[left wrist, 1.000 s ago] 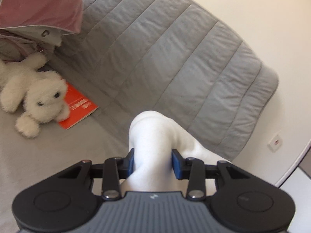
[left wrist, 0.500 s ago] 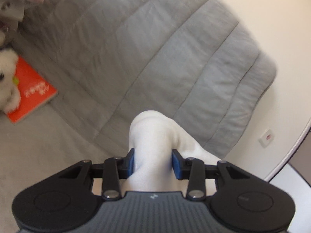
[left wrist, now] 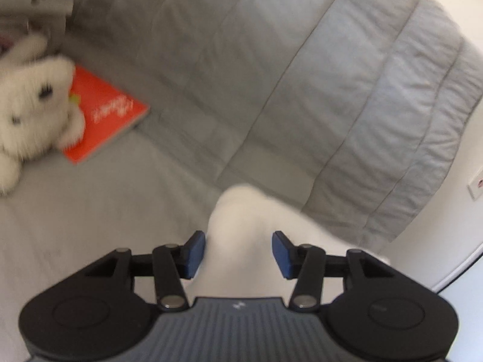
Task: Fold clothes
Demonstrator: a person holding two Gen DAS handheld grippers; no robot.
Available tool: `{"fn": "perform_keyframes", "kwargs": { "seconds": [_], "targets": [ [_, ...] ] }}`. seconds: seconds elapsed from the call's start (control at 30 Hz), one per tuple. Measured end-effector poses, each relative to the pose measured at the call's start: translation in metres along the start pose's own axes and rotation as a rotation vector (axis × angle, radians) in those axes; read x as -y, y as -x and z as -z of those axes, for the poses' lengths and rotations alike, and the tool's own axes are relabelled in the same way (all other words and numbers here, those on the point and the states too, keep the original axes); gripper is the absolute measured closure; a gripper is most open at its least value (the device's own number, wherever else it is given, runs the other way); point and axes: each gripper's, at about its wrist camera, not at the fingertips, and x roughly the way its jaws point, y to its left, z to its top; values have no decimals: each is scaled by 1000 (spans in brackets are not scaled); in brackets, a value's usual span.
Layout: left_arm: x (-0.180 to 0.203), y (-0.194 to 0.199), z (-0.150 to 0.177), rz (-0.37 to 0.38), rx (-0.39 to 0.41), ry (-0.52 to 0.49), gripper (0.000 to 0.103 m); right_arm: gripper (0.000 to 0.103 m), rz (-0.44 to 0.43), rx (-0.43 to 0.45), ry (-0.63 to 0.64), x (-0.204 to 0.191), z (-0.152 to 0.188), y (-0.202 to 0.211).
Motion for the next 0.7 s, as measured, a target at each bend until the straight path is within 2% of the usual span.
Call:
{"fn": "perform_keyframes", "kwargs": {
  "seconds": [0.07, 0.17, 0.23, 0.27, 0.3, 0.37, 0.43, 0.5, 0.57, 0.63, 0.7],
  "targets": [
    [4, 2, 1, 33, 43, -31, 62, 44, 24, 128, 106, -9, -1, 6],
    [14, -3, 3, 57, 64, -91, 77, 44, 29, 312, 291, -23, -2, 14],
    [16, -9, 4, 59, 58, -110, 84, 48, -6, 398, 445, -34, 1, 14],
    [17, -13, 5, 60, 56, -120, 85, 55, -20, 411, 513, -38, 3, 11],
    [19, -16, 6, 61, 53, -130, 86, 60, -29, 413, 565, -40, 4, 6],
    [21, -23, 8, 62, 47, -149, 88, 64, -38, 395, 623, -40, 7, -6],
    [23, -30, 10, 64, 41, -169, 90, 66, -33, 323, 629, -34, 9, -24],
    [23, -38, 13, 66, 31, -174, 94, 71, -4, 227, 613, -26, 13, -42],
    [16, -50, 19, 81, 6, -148, 101, 71, 71, 135, 590, -14, 21, -60],
    [11, -60, 26, 96, 2, -126, 100, 71, 110, 81, 542, -1, 24, -72],
    [7, -66, 31, 98, 17, -112, 100, 70, 108, 59, 512, 3, 22, -74]
  ]
}}
